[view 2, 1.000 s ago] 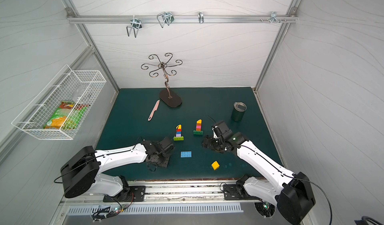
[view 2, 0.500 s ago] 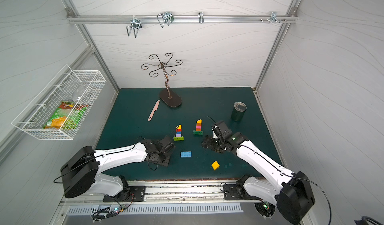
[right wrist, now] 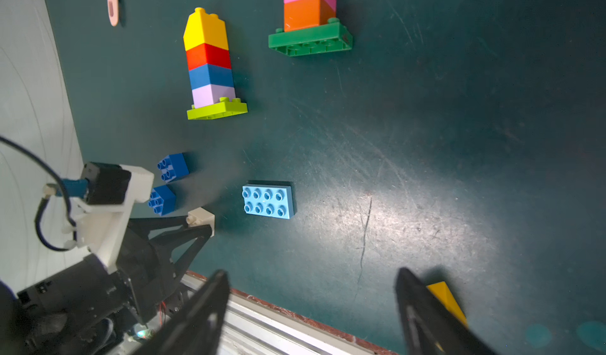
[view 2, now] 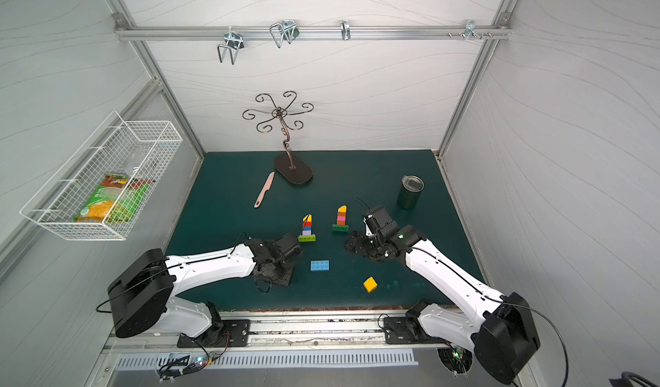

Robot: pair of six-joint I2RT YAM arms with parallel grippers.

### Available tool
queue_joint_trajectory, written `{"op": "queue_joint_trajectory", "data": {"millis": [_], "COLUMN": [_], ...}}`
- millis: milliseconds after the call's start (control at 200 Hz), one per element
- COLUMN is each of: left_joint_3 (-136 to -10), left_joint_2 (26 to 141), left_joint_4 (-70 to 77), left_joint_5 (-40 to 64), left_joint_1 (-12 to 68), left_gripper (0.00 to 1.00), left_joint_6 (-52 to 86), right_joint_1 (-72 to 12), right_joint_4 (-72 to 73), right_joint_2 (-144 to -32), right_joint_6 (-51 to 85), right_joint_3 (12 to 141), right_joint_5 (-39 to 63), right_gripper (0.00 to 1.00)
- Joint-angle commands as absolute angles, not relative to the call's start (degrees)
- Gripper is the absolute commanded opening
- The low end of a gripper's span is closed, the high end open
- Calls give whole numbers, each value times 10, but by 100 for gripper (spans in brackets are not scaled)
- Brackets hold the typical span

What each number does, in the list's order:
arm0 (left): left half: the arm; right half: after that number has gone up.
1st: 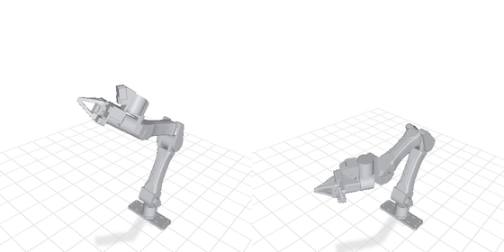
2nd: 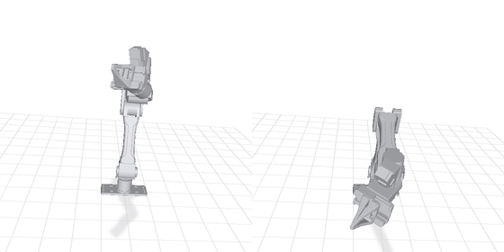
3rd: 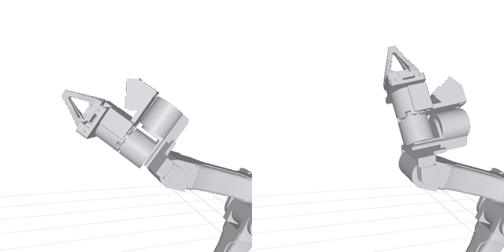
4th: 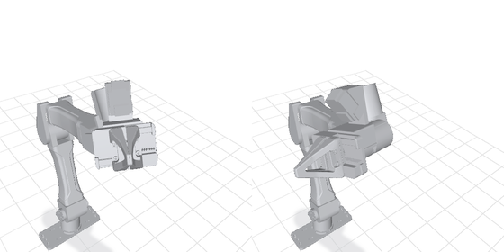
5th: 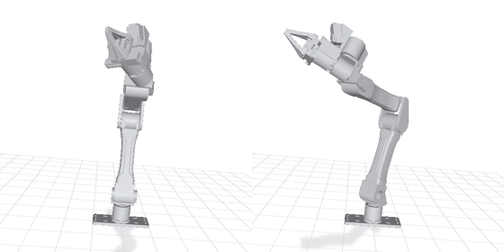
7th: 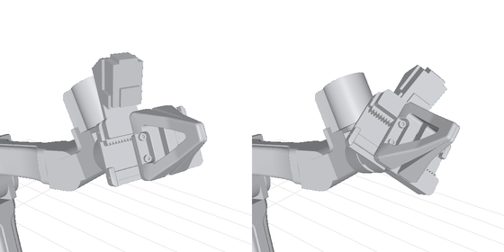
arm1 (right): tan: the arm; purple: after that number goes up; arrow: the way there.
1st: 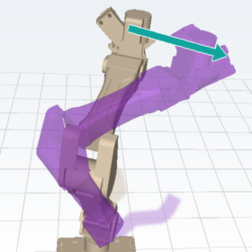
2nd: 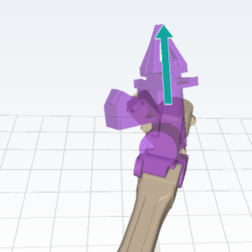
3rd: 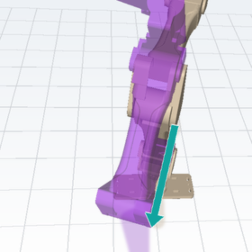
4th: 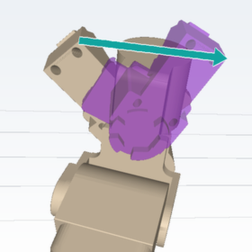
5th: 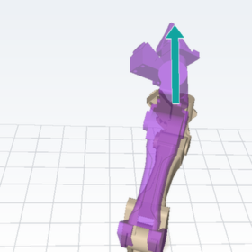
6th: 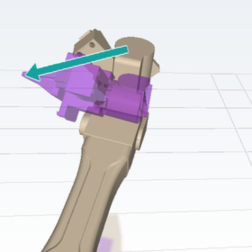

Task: Assemble the number 1 with lego
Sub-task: Pick up the lego brick from the center of the board, then assemble the lego brick with the lego brick.

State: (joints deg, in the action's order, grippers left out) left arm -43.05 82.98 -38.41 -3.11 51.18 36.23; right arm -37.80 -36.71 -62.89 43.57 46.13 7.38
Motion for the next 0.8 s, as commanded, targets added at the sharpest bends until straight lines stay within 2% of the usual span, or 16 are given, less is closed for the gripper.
{"op": "queue_joint_trajectory", "data": {"millis": [0, 250, 465, 795], "left_joint_3": [-473, -570, -645, -745], "left_joint_2": [842, 846, 870, 987], "left_joint_4": [-413, -494, -487, -458], "left_joint_5": [-25, -18, 2, -16], "left_joint_1": [514, 514, 519, 552], "left_gripper": [23, 2, 0, 0], "left_joint_6": [369, 456, 534, 566], "right_joint_1": [-380, -376, -371, -333], "right_joint_4": [-398, -423, -438, -485], "right_joint_2": [-630, -623, -622, -594], "right_joint_6": [433, 439, 441, 431], "right_joint_3": [477, 467, 463, 453], "right_joint_5": [45, 5, -9, -33], "right_gripper": [99, 99, 99, 99]}}
